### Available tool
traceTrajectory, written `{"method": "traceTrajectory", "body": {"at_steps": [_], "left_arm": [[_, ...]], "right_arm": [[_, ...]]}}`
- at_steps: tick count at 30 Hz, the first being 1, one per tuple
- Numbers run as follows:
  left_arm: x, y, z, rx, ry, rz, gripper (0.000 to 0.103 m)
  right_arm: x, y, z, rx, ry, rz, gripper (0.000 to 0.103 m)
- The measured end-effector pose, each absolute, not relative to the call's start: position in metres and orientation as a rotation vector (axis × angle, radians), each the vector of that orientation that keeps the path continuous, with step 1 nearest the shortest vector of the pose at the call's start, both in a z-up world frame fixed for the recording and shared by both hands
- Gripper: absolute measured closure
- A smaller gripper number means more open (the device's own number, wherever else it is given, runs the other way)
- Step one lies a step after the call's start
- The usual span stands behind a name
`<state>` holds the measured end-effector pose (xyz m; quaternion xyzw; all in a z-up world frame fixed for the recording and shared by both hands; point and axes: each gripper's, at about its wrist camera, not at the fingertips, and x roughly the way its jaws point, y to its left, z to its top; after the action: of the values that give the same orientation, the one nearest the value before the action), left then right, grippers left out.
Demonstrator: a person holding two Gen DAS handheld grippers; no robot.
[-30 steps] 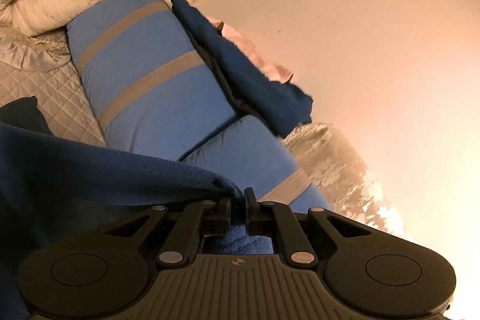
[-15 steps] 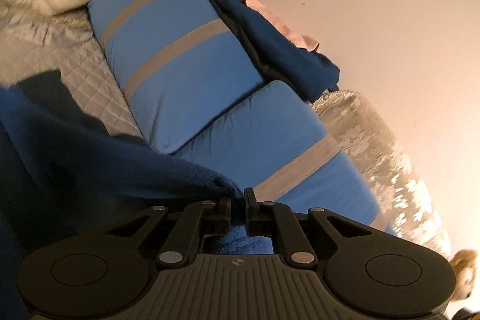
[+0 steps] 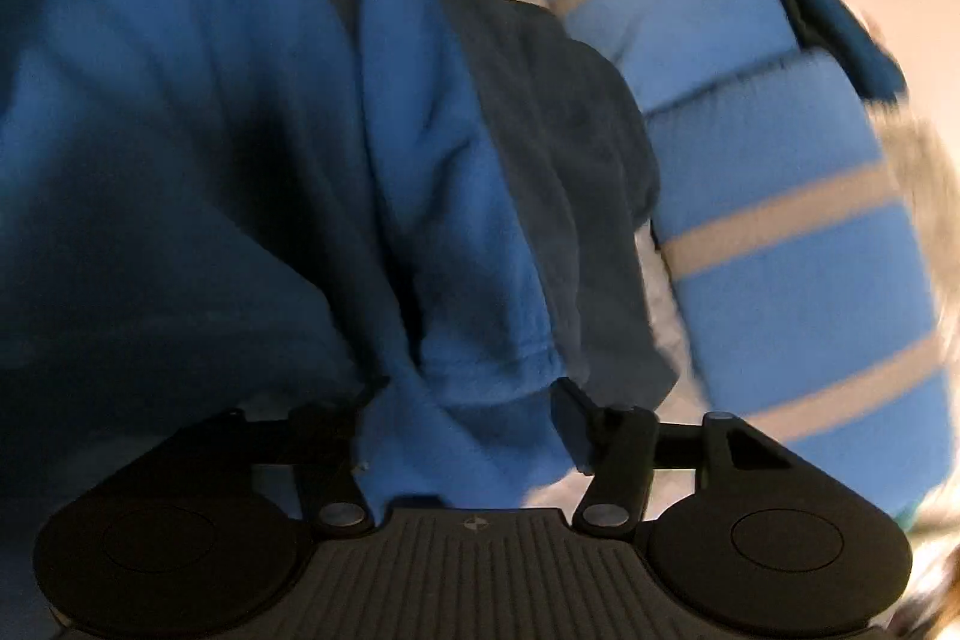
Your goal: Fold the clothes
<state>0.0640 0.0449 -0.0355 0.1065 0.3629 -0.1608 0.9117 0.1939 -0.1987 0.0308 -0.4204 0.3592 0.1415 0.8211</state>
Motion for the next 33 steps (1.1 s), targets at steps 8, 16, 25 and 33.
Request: {"method": "traceTrajectory", "body": {"at_steps": [8,16,25,33], "left_arm": [[0.056,0.043,-0.019,0.154,0.715,-0.293,0.043],[0.053,0.034,-0.013,0.112,0.707,-0.262,0.043],[0.053,0.039,-0.014,0.064,0.713,-0.241,0.043],[0.053,0.044,-0.016,0.022,0.719,-0.224,0.043]], "right_arm": [[0.209,-0.204,0.036,-0.727,0.707,0.243,0.043],[0.234,-0.203,0.026,-0.668,0.783,0.321,0.099],[0.216,-0.216,0.046,-0.690,0.890,0.391,0.101],[0.236,-0.262,0.052,-0.194,0.868,0.280,0.028]]}}
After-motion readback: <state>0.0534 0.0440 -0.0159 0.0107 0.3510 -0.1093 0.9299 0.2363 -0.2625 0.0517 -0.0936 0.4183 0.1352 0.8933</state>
